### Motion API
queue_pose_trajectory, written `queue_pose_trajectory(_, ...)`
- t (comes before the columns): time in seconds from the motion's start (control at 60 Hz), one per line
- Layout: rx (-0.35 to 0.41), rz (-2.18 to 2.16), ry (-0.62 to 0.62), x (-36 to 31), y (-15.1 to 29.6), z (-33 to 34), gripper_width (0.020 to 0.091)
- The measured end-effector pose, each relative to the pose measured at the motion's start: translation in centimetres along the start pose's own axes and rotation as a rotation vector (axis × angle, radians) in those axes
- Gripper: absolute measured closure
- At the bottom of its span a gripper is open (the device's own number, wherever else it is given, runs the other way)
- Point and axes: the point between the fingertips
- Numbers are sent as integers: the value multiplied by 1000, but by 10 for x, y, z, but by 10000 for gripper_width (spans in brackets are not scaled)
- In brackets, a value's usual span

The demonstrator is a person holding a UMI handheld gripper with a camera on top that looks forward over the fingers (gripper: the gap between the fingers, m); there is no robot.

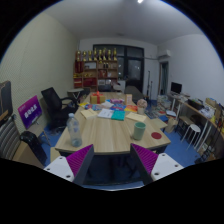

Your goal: Pour water

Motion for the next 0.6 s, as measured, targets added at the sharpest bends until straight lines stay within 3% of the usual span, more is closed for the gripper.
queue_pose_trajectory(0.15, 92, 23, 29, -50, 6, 26, 274)
queue_pose_trajectory(0.317, 87, 30, 31, -92, -16, 11, 274)
queue_pose_trajectory(0.6, 188, -12, 85, -206, -42, -112, 271)
Point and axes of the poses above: the point between the fingertips, and its own axes, seen from behind it with the camera up: x to the right, y up, z backward, against the way the camera looks, and after that the axes turned 2 degrees about -x, right-handed
